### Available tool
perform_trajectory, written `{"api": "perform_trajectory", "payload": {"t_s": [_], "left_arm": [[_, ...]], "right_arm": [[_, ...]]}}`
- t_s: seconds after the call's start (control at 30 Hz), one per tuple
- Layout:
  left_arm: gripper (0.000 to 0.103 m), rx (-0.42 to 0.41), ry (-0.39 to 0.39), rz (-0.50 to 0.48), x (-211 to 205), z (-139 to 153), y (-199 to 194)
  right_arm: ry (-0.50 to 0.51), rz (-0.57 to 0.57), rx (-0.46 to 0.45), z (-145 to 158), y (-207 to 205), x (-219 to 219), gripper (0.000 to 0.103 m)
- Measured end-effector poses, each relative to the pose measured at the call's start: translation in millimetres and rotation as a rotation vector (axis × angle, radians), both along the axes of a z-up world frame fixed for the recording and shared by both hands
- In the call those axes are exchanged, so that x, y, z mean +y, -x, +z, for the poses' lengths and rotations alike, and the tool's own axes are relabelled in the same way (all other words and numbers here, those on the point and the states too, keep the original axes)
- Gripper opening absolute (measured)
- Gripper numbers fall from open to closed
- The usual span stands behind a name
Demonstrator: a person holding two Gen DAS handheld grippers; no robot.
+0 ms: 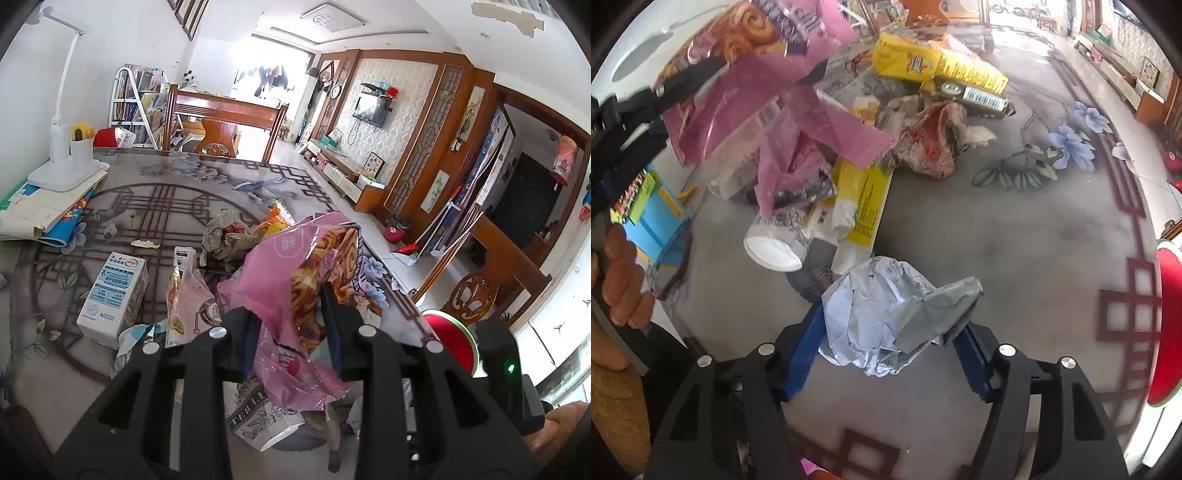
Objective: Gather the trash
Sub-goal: 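Carry both items to the red bucket and open both tools over it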
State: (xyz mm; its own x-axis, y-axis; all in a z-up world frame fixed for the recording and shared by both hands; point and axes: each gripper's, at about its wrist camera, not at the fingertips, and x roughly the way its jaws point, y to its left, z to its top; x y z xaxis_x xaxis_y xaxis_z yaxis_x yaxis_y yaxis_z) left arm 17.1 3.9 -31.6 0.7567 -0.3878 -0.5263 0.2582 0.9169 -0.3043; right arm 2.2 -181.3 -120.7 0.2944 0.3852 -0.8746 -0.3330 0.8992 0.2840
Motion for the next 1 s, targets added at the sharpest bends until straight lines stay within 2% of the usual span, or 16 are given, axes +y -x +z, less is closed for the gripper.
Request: {"api": "perform_trajectory", "payload": {"t_s": [0.27,0.43,0.53,0.6,0.7,0.8,0.9,1.0], "left_arm": [[0.03,-0.02,-0.037,-0.01,-8.5,4.1,8.5],[0.03,-0.057,-0.007,-0.034,-33.2,20.3,23.2],[0.03,-0.056,0.038,-0.094,-66.9,23.5,30.2],[0.03,-0.038,0.05,-0.167,-103.4,21.3,30.5],[0.03,-0.004,0.033,-0.255,-154.9,11.5,27.7],[0.03,0.044,-0.013,-0.329,-213.5,-7.6,20.8],[0.03,0.117,-0.039,-0.387,-260.1,-29.7,8.9],[0.03,0.156,-0.079,-0.428,-298.0,-45.0,-2.2]], "right_arm": [[-0.062,-0.141,-0.055,19.9,-5.3,-53.8,0.064],[-0.092,-0.239,-0.121,34.0,0.0,-100.9,0.064],[-0.129,-0.365,-0.166,46.5,4.6,-144.4,0.064],[-0.163,-0.498,-0.198,54.7,8.6,-182.1,0.065],[-0.178,-0.65,-0.22,61.1,16.7,-225.4,0.068],[-0.215,-0.811,-0.194,56.6,20.2,-272.3,0.068],[-0.303,-0.93,-0.148,44.1,26.7,-310.4,0.068],[-0.293,-1.013,-0.146,39.4,32.1,-330.0,0.068]]}}
